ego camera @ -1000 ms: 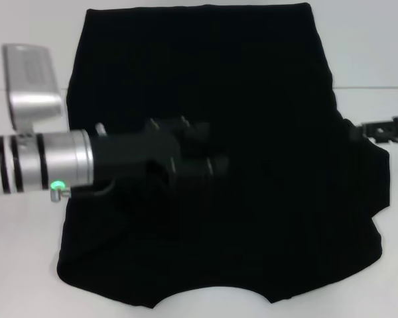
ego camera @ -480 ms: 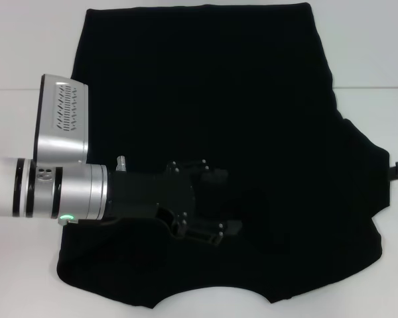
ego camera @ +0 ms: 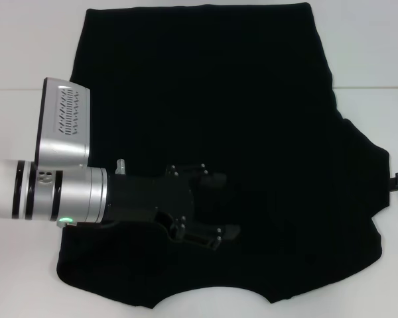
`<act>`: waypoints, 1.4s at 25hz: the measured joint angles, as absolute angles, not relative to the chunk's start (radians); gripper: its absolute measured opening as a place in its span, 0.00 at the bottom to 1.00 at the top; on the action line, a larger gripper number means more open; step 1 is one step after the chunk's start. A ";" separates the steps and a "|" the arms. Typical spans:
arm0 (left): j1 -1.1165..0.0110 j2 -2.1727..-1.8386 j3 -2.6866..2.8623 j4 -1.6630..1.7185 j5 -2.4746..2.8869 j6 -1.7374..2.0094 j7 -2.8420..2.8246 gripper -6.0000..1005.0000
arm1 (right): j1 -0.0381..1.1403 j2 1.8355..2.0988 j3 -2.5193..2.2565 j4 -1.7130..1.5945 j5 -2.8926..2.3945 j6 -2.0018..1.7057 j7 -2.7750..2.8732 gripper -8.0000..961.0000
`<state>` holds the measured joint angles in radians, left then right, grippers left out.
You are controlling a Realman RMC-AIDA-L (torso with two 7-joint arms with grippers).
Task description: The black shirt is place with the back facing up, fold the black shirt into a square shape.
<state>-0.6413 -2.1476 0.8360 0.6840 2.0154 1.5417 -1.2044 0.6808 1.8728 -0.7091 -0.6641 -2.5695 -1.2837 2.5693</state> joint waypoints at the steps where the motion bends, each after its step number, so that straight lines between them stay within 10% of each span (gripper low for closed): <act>1: -0.641 -2.148 0.834 0.685 2.015 1.543 -1.205 0.93 | 0.683 1.874 -0.709 -0.660 -2.574 -1.277 2.569 0.89; 35: -0.648 -2.138 0.785 0.689 2.011 1.534 -1.221 0.93 | 0.751 1.916 -0.757 -0.569 -2.586 -1.159 2.569 0.67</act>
<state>-0.6478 -2.1380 0.7854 0.6892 2.0112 1.5339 -1.2211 0.7507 1.9158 -0.7573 -0.5694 -2.5863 -1.1593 2.5693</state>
